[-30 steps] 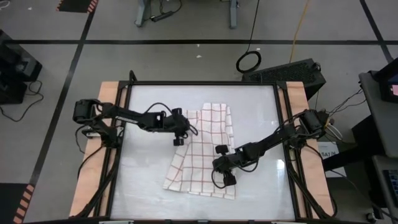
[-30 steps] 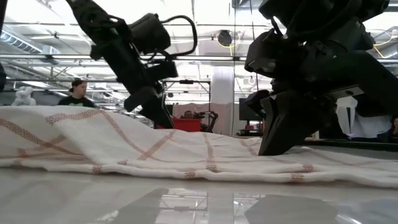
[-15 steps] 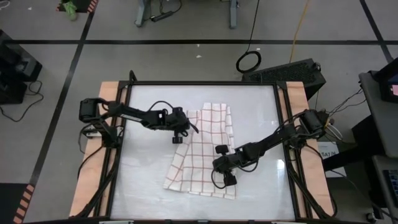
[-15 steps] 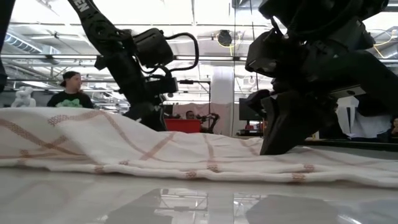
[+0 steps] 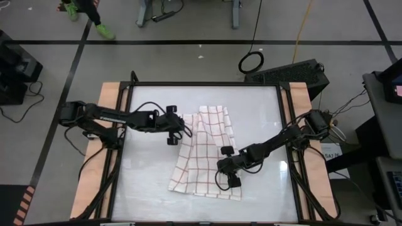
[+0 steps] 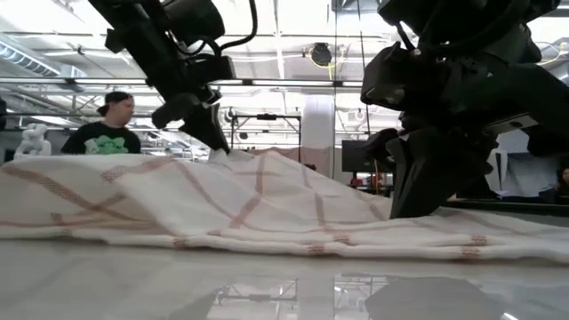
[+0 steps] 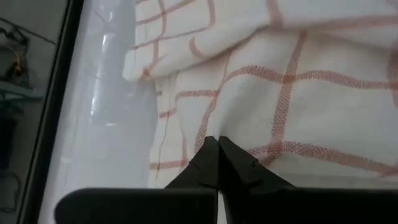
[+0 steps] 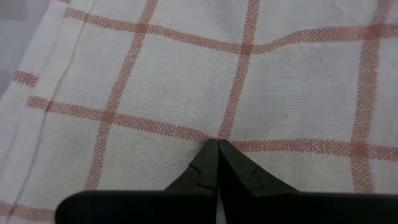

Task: Roll towel
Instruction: Fold the white checkered towel

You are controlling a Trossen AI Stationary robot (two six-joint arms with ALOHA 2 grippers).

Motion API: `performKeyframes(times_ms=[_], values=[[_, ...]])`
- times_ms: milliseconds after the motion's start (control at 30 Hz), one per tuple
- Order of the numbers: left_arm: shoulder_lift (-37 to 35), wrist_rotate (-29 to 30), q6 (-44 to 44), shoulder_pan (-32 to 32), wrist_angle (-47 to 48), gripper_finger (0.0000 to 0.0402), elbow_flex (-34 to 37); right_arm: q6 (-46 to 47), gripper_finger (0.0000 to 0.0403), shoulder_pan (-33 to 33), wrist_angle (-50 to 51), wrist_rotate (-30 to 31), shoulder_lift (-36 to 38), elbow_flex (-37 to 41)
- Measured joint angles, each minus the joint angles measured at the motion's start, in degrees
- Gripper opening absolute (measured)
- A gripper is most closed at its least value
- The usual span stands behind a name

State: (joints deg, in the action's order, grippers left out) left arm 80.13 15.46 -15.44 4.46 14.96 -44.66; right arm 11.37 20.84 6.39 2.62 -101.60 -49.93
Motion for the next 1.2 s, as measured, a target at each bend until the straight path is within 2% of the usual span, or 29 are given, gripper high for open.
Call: performKeyframes(times_ms=[200,433,500,633,700,733,800,900,1000,1100,1200], values=[[0.6,-0.1,1.6,0.0,2.6,0.0001,0.0,2.9,0.0031,-0.1,0.1,0.0,1.9,0.1],[3.6,-1.8,1.6,0.0,6.8,0.0,0.1,8.4,0.011,0.5,8.2,0.4,8.9,0.1],[3.7,-2.5,1.6,-0.5,5.8,0.0,0.1,8.5,0.0134,0.8,12.7,6.5,12.1,0.0],[3.4,-3.4,1.6,-1.9,5.6,0.0,0.1,6.2,0.0165,-0.4,19.2,23.5,17.4,0.8],[3.4,-3.4,1.6,-2.7,5.5,0.0,0.1,3.9,0.0173,-3.0,17.7,28.4,20.0,2.1],[3.3,-3.4,1.6,-3.1,5.6,0.0,0.1,2.6,0.0176,-4.9,15.3,28.8,21.2,3.2],[3.2,-3.4,1.6,-3.8,5.4,0.0,0.1,-0.4,0.018,-10.1,10.7,26.8,22.6,6.2],[2.9,-3.1,1.6,-4.7,5.5,0.0,0.1,-6.2,0.0177,-18.2,0.8,18.4,22.5,11.6],[2.1,-2.7,1.6,-5.1,5.2,0.0,0.1,-11.5,0.0162,-25.5,-10.1,12.6,20.9,16.2],[1.4,-1.4,1.6,-5.3,5.0,0.0,0.1,-14.0,0.0129,-31.2,-17.2,6.1,18.3,18.3],[0.9,-0.8,1.5,-5.3,5.1,0.0,0.1,-13.8,0.0078,-34.2,-20.6,0.5,14.7,17.9]])
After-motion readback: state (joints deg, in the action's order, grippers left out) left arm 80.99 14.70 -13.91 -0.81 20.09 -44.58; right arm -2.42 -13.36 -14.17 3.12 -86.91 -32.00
